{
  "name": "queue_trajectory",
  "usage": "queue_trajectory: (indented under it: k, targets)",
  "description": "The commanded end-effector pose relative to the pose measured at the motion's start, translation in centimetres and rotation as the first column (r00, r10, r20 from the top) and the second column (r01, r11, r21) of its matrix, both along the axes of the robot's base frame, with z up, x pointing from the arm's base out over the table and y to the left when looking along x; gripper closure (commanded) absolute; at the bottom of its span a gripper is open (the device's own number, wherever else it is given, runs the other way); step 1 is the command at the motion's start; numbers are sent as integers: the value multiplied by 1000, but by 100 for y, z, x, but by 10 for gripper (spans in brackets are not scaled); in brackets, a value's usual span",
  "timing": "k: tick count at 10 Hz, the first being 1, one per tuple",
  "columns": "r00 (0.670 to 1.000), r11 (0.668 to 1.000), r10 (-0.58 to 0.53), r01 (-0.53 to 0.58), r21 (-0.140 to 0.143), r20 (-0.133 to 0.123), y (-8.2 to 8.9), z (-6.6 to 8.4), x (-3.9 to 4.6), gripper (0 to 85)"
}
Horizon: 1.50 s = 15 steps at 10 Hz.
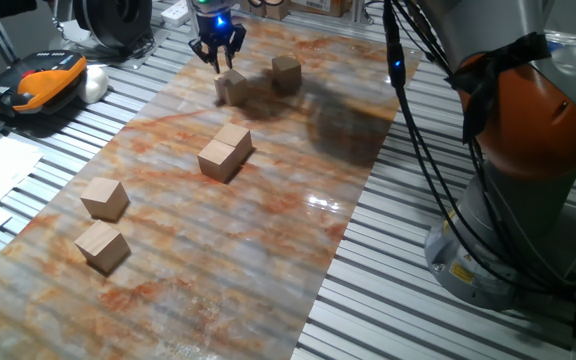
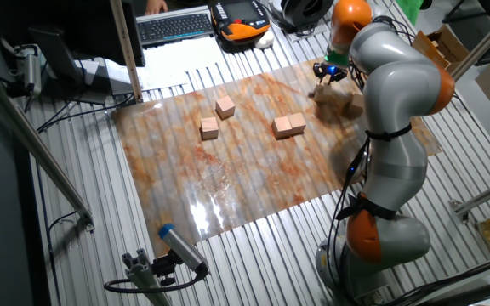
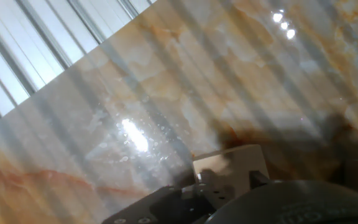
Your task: Stack the blocks into a pyramid shape
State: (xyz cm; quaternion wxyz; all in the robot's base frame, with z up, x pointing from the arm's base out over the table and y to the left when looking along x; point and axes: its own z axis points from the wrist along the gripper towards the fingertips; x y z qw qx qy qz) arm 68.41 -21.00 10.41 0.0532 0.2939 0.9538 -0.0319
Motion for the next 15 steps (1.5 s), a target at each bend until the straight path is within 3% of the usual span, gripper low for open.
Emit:
queue_trajectory:
  k: [1, 3, 4, 6, 9, 15]
  targets:
    - [1000, 1000, 6, -6, -1, 1, 0, -2, -1, 340]
    - [1000, 1000, 21, -21, -6, 7, -3, -5, -4, 340]
    - [999, 998, 50, -50, -26, 8, -4, -11, -2, 170]
    - [992, 992, 120, -119, -48, 22, -25, -50, -11, 170]
    - [992, 992, 121, -120, -45, 32, -59, -86, -16, 170]
    - [979, 978, 195, -190, -85, 55, -76, -120, -2, 170]
